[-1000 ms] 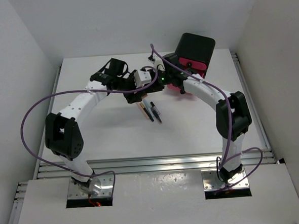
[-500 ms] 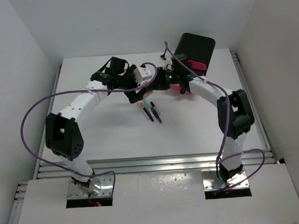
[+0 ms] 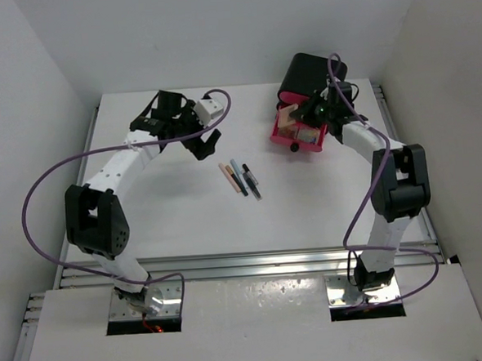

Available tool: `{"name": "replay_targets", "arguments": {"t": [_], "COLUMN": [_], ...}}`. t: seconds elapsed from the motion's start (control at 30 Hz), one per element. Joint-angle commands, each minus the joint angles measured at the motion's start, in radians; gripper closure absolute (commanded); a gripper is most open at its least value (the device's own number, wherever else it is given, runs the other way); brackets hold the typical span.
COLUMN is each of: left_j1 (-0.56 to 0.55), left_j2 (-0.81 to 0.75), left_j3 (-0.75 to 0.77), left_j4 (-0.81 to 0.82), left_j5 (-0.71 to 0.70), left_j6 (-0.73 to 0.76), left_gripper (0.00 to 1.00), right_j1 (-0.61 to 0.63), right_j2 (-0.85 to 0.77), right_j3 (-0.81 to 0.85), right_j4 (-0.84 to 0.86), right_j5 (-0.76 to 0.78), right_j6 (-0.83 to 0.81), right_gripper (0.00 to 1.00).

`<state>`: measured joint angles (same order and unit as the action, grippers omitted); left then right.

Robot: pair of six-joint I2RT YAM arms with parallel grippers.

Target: Organize the makeup

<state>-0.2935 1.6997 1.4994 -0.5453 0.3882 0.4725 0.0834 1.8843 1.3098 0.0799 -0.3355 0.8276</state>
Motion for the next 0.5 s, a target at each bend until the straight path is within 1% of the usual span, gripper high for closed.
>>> {"name": "replay_targets", "arguments": {"t": [0.0,0.13,0.3,0.33,0.37,0.43,0.47], "left_j1": [0.011,0.020,0.020,0.030,0.030,0.030,0.030], "left_j2": [-0.064,-0.075,-0.094,-0.094,-0.094,-0.103,-0.103], "left_j3": [-0.027,-0.048,-0.080,-0.080,-0.080,-0.090,-0.090], "left_j4": [0.030,0.030,0.039,0.039,0.039,0.039,0.039], "left_j5": [0.006,0.015,0.015,0.006,0.006,0.006,0.006], "left_j6": [-0.018,-0.018,-0.018,-0.018,-0.018,-0.018,-0.018], "left_gripper": [0.00,0.00,0.00,0.00,0.00,0.00,0.00], "right_j1": [0.009,0.013,0.016,0.016,0.016,0.013,0.015], "right_j2": [0.002,0.032,0.041,0.042,0.045,0.042,0.041], "right_j3": [-0.010,-0.024,-0.043,-0.044,-0.043,-0.043,-0.044], "right_j4": [0.122,0.149,0.110,0.095,0.075,0.038,0.015], "right_j5": [0.114,0.193,0.265,0.266,0.274,0.297,0.302], "right_j6": [0.039,0.045,0.056,0.045,0.045,0.039,0.031], "right_gripper": [1.00,1.00,1.00,0.98,0.88,0.63,0.59]}}
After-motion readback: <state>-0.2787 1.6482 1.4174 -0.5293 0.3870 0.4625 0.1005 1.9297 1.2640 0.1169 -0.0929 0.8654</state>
